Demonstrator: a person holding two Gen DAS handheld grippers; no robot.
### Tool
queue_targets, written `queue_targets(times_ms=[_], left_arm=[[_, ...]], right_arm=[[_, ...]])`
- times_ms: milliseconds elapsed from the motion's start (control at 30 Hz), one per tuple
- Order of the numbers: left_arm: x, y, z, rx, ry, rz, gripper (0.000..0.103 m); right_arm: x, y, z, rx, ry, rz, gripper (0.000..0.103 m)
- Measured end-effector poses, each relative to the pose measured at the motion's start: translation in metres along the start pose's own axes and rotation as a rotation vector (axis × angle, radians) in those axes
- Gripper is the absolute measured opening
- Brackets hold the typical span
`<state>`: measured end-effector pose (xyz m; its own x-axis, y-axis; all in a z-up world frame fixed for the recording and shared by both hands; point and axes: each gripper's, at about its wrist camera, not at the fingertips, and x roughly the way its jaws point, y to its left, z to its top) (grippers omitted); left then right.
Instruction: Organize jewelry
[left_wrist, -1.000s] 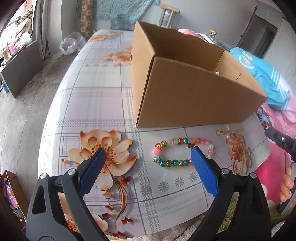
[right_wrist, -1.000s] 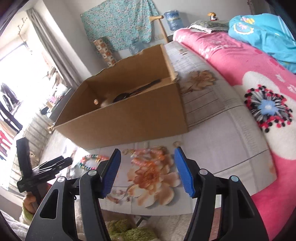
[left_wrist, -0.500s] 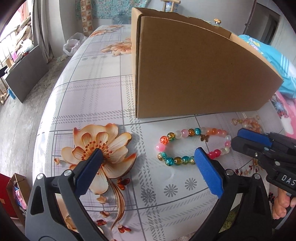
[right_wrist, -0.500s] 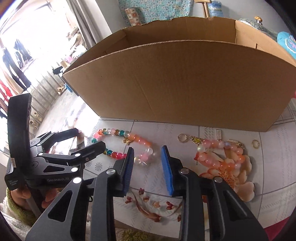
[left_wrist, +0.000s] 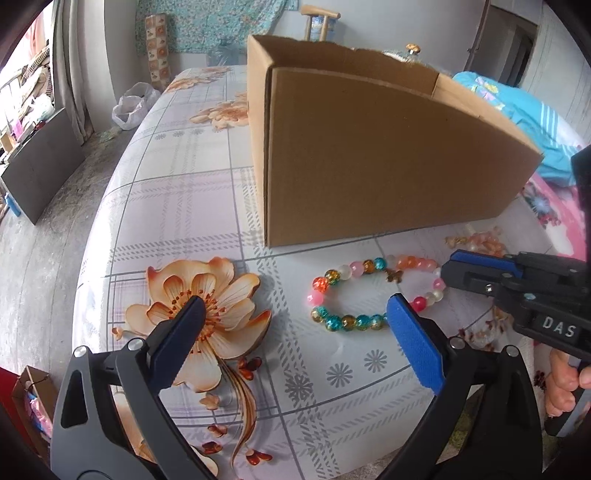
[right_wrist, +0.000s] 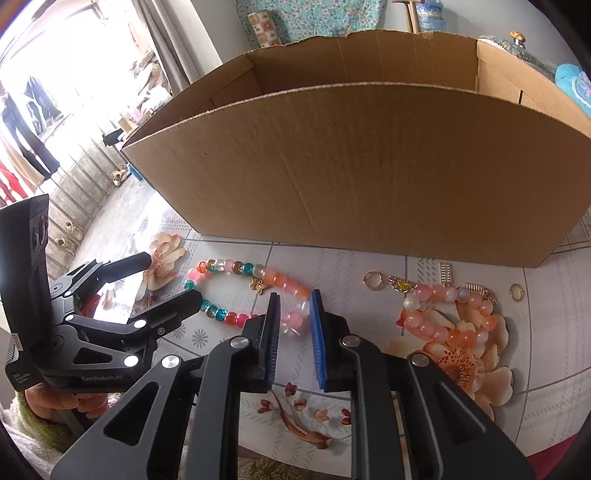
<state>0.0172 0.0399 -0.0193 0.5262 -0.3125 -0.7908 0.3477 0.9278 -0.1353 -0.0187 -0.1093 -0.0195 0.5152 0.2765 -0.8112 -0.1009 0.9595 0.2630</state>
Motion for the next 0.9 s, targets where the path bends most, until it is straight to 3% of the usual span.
queue_targets(times_ms=[100, 133, 267, 433, 500, 567, 633, 900], left_arm=[[-0.005, -0.003, 0.005, 0.017, -0.033, -0.029, 0.083], [-0.005, -0.005, 0.005, 0.031, -0.031, -0.025, 0.073], [0.003, -0.013, 0.007, 0.063, 0.002, -0.043, 0.05], [0.014, -0.017, 0.004, 0.081, 0.048, -0.024, 0.028], [0.015, -0.016, 0.003, 0.082, 0.045, -0.023, 0.025], [0.016, -0.017, 0.003, 0.091, 0.043, -0.016, 0.014], [0.017, -0.017, 0.003, 0.081, 0.041, -0.022, 0.009], [0.0, -0.02, 0.005, 0.078, -0.005, -0.056, 0.009]], right_arm=[[0.003, -0.002, 0.005, -0.01, 0.0, -0.017, 0.016], [0.005, -0.002, 0.005, -0.011, 0.003, -0.022, 0.016], [0.011, -0.001, 0.006, -0.014, 0.018, -0.022, 0.014], [0.013, 0.004, 0.005, -0.028, 0.021, -0.03, 0.013], [0.019, 0.01, 0.009, -0.021, 0.025, -0.024, 0.012], [0.023, 0.011, 0.009, -0.011, 0.028, -0.011, 0.01], [0.025, 0.011, 0.01, -0.005, 0.026, -0.007, 0.01], [0.012, 0.006, 0.005, 0.012, -0.014, 0.022, 0.01]])
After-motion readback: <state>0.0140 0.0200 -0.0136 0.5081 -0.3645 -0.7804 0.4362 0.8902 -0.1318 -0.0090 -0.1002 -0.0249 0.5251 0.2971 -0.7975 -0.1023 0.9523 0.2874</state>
